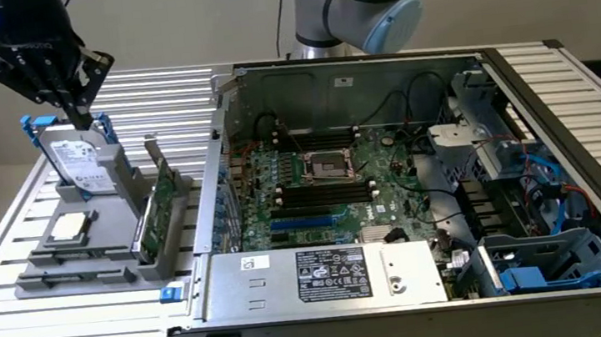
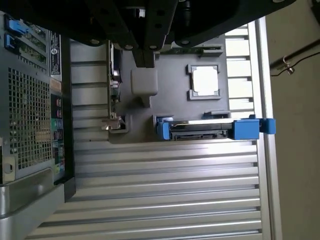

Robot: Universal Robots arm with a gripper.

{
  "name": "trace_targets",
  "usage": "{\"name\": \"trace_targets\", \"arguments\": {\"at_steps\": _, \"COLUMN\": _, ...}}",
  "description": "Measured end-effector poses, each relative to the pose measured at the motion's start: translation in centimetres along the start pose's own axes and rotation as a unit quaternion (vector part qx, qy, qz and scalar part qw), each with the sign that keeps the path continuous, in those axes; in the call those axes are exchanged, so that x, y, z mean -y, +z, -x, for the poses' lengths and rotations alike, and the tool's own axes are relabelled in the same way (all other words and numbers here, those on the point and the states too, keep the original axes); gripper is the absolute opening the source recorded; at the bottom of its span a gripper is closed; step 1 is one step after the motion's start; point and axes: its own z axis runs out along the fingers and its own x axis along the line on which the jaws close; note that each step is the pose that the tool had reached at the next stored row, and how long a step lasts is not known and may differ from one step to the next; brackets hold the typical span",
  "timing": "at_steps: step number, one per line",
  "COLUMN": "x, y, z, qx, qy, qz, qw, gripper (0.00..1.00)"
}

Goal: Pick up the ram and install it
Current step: 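Reach for the ram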

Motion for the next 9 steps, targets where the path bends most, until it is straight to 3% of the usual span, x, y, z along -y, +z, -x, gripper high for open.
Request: {"name": "trace_targets", "arguments": {"at_steps": 9, "x": 2.22, "y": 0.03, "z": -1.9, "qx": 0.0, "qy": 0.0, "qz": 0.0, "qw": 1.0, "gripper": 0.11}}
